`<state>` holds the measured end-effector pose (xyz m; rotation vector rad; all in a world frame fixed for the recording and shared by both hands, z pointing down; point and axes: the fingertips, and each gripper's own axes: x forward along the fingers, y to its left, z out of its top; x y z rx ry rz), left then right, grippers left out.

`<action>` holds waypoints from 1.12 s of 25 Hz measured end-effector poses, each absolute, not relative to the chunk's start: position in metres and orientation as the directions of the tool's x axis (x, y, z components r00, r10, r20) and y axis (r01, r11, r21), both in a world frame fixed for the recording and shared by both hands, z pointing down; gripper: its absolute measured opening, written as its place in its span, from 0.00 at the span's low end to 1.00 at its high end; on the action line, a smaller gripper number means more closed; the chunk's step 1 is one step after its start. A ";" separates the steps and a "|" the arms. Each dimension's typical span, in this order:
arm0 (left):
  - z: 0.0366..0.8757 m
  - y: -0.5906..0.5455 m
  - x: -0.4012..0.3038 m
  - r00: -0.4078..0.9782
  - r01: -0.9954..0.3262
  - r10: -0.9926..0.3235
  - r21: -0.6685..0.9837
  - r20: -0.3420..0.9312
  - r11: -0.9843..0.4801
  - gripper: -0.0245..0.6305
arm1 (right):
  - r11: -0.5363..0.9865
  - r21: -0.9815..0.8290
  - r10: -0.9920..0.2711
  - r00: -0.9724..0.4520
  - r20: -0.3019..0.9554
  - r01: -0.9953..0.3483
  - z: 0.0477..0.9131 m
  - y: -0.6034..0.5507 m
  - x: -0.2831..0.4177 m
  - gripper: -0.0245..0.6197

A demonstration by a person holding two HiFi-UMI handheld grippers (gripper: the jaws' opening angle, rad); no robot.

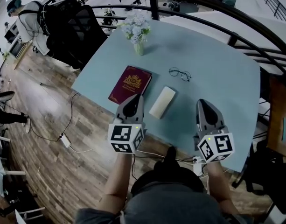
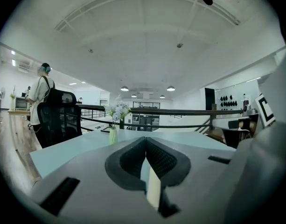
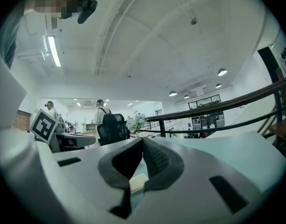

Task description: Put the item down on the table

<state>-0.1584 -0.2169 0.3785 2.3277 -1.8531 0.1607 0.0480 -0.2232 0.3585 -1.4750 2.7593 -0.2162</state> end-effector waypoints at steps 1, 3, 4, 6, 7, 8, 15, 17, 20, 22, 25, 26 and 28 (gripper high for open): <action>0.377 -0.215 -0.159 0.225 -0.974 -0.958 0.063 0.180 -0.217 0.05 | 0.551 -0.122 -0.826 -0.560 0.060 -0.826 0.359 -0.223 0.047 0.04; 0.376 -0.211 -0.160 0.223 -0.974 -0.960 0.071 0.169 -0.214 0.05 | 0.558 -0.116 -0.822 -0.567 0.060 -0.822 0.359 -0.221 0.044 0.04; 0.375 -0.209 -0.160 0.222 -0.974 -0.961 0.074 0.164 -0.212 0.05 | 0.562 -0.113 -0.819 -0.570 0.061 -0.820 0.359 -0.221 0.043 0.04; 0.372 -0.206 -0.162 0.218 -0.975 -0.964 0.076 0.154 -0.209 0.05 | 0.567 -0.108 -0.816 -0.575 0.063 -0.816 0.359 -0.219 0.041 0.04; 0.371 -0.205 -0.162 0.217 -0.975 -0.965 0.078 0.149 -0.207 0.05 | 0.570 -0.104 -0.814 -0.577 0.064 -0.815 0.359 -0.219 0.041 0.04; 0.369 -0.203 -0.162 0.216 -0.975 -0.965 0.080 0.146 -0.206 0.05 | 0.573 -0.099 -0.812 -0.580 0.065 -0.814 0.359 -0.218 0.040 0.04; 0.366 -0.195 -0.164 0.208 -0.976 -0.969 0.098 0.133 -0.196 0.05 | 0.587 -0.062 -0.805 -0.590 0.063 -0.807 0.357 -0.213 0.037 0.04; 0.366 -0.194 -0.165 0.209 -0.975 -0.969 0.105 0.132 -0.196 0.05 | 0.586 -0.063 -0.806 -0.589 0.064 -0.808 0.358 -0.214 0.037 0.04; 0.366 -0.192 -0.165 0.217 -0.972 -0.967 0.118 0.134 -0.202 0.05 | 0.584 -0.064 -0.806 -0.588 0.067 -0.809 0.358 -0.213 0.036 0.04; 0.364 -0.190 -0.165 0.215 -0.973 -0.968 0.118 0.130 -0.200 0.05 | 0.586 -0.065 -0.805 -0.590 0.066 -0.808 0.356 -0.213 0.035 0.04; 0.362 -0.189 -0.168 0.209 -0.974 -0.970 0.121 0.123 -0.194 0.05 | 0.589 -0.060 -0.803 -0.592 0.068 -0.806 0.355 -0.212 0.032 0.04; 0.362 -0.189 -0.170 0.206 -0.974 -0.971 0.123 0.121 -0.192 0.05 | 0.589 -0.058 -0.803 -0.592 0.068 -0.806 0.355 -0.212 0.032 0.04; 0.362 -0.188 -0.171 0.202 -0.974 -0.972 0.129 0.118 -0.187 0.05 | 0.591 -0.055 -0.802 -0.593 0.069 -0.805 0.355 -0.212 0.031 0.04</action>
